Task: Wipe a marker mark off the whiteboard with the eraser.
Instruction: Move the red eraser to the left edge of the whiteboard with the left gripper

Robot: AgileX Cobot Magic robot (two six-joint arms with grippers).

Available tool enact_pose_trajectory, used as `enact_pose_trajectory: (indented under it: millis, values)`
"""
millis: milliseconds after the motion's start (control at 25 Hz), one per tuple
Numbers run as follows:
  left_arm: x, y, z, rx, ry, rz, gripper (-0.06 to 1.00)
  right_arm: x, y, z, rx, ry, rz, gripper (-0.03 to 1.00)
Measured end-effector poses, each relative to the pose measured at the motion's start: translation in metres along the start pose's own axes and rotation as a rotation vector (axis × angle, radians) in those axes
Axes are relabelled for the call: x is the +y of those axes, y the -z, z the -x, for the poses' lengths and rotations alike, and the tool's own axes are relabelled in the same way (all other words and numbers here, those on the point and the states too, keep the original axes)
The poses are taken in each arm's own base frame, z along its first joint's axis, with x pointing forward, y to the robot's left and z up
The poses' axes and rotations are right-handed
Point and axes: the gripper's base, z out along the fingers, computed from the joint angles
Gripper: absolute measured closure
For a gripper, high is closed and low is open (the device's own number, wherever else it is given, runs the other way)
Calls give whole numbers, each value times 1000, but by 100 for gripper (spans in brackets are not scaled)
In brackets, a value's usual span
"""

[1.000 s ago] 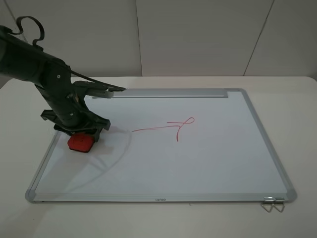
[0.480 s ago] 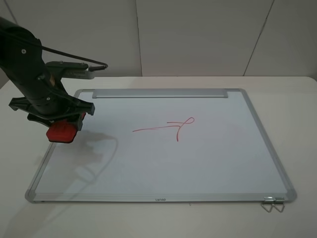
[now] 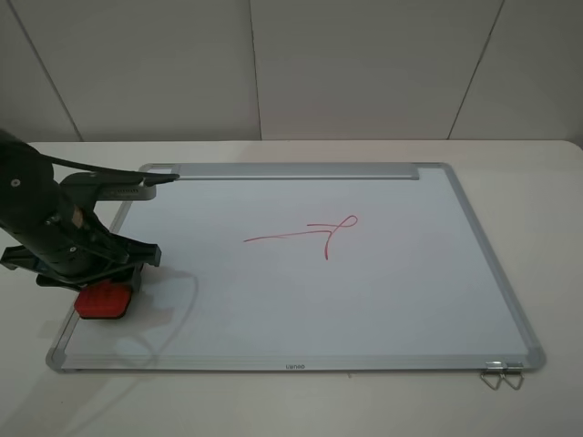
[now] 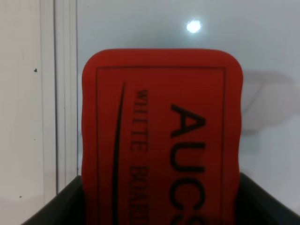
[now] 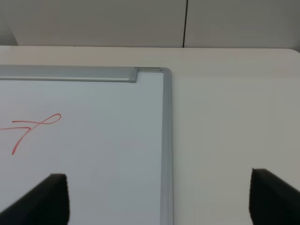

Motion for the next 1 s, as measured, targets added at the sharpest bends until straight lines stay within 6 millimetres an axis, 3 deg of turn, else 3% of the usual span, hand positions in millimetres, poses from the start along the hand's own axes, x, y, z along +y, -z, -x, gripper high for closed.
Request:
enact_pose_trajectory:
  millis: [560,720,880,1000]
  values:
    - [2,-12,-6,6,-33,6,37,0,0,0,0,0,0,27]
    - [2,-12,-6,3,-33,4,20,0,0,0,0,0,0,27]
    - [2,-12,-6,2,-33,4,18,0,0,0,0,0,0,27]
    - [2,2,-2,-46,-40,-9,17,0,0,0,0,0,0,27]
